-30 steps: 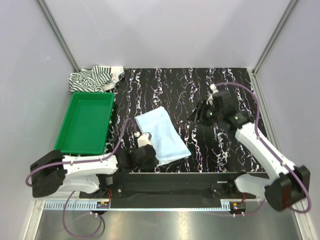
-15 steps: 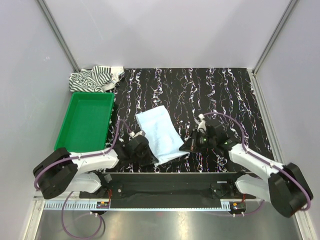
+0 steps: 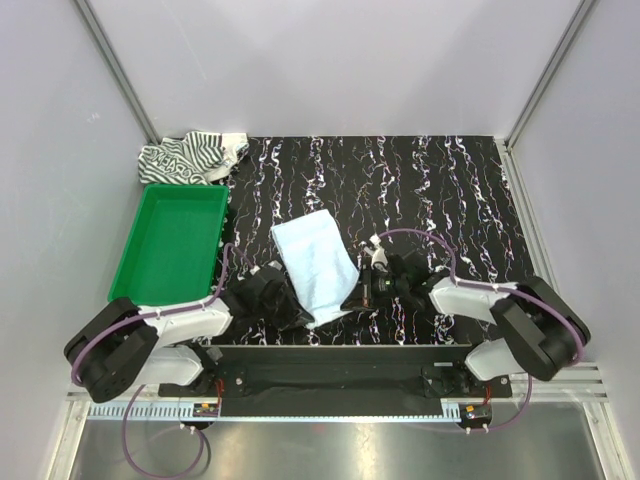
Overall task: Roll the towels
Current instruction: Roll the towel
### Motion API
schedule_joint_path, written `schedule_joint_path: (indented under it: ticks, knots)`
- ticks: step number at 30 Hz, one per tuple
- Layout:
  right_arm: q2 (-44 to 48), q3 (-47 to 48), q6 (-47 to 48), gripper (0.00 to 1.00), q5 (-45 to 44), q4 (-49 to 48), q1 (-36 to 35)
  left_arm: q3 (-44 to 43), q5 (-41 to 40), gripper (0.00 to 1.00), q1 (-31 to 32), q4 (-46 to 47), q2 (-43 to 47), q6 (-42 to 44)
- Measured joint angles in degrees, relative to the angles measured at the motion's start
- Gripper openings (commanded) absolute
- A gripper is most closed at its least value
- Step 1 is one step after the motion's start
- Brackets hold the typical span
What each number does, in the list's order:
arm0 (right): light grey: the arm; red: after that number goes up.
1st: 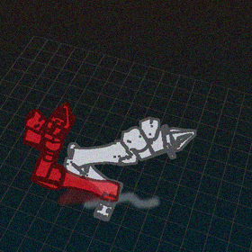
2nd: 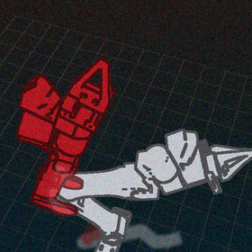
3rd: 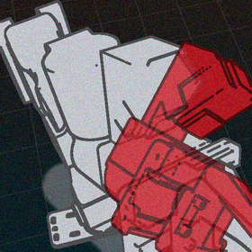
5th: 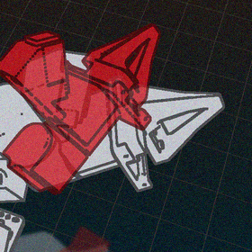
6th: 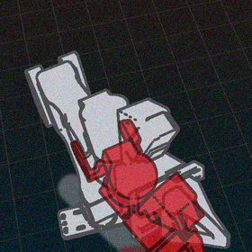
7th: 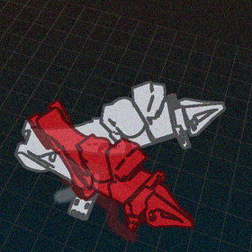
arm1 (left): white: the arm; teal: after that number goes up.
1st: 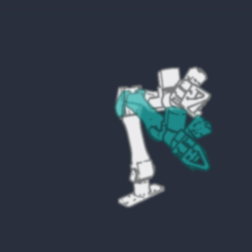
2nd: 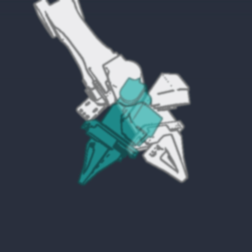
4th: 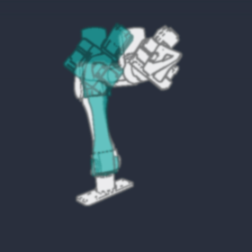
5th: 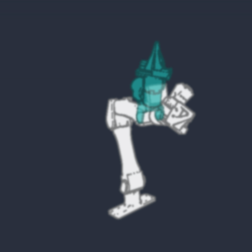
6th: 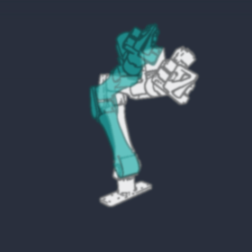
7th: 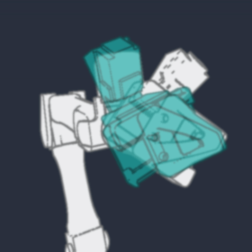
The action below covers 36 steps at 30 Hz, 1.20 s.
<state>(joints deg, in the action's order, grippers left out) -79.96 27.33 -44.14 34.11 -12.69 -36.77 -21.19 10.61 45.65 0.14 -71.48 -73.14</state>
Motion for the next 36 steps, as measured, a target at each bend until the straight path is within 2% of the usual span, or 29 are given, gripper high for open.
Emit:
schedule_joint_path:
  ticks: [10, 17, 20, 21, 22, 25, 27, 31, 36]
  knots:
    - [-10.4, 2.6, 2.4, 0.0, -0.1, -4.7, 0.0, 1.5, 1.5, 0.0, -1.6, 1.5, 0.6, -0.4]
    - [-18.7, 5.0, 3.1, 0.0, 2.5, -12.2, 0.0, 1.6, 1.1, 0.0, -1.9, 0.1, 1.7, 0.2]
    - [-21.2, 5.7, 2.9, 0.0, 4.2, -15.7, 0.0, 1.6, 0.1, 0.13, -2.1, -2.0, 3.3, 1.9]
    - [-21.7, 5.9, 2.9, 0.0, 4.5, -16.2, 0.0, 1.6, -0.4, 0.2, -2.1, -3.1, 4.1, 2.8]
    - [-22.2, 6.2, 2.9, 0.0, 4.7, -16.6, 0.0, 1.4, -1.1, 0.37, -2.1, -4.5, 5.0, 3.8]
    - [-22.4, 6.5, 3.0, 0.0, 4.8, -16.6, 0.0, -0.3, -4.1, 0.57, -2.0, -11.0, 7.7, 7.8]
    - [-22.4, 6.9, 3.3, 0.0, 4.7, -15.7, 0.0, -2.7, -7.8, 0.6, -2.0, -17.8, 9.4, 10.4]
    - [-22.2, 7.6, 3.9, 0.0, 4.6, -13.9, 0.0, -7.3, -15.1, 0.59, 0.1, -27.3, 11.2, 15.0]
    - [-22.1, 8.0, 4.0, 0.0, 4.7, -12.4, 0.0, -16.9, -26.4, 0.57, 10.4, -34.1, 12.7, 24.3]
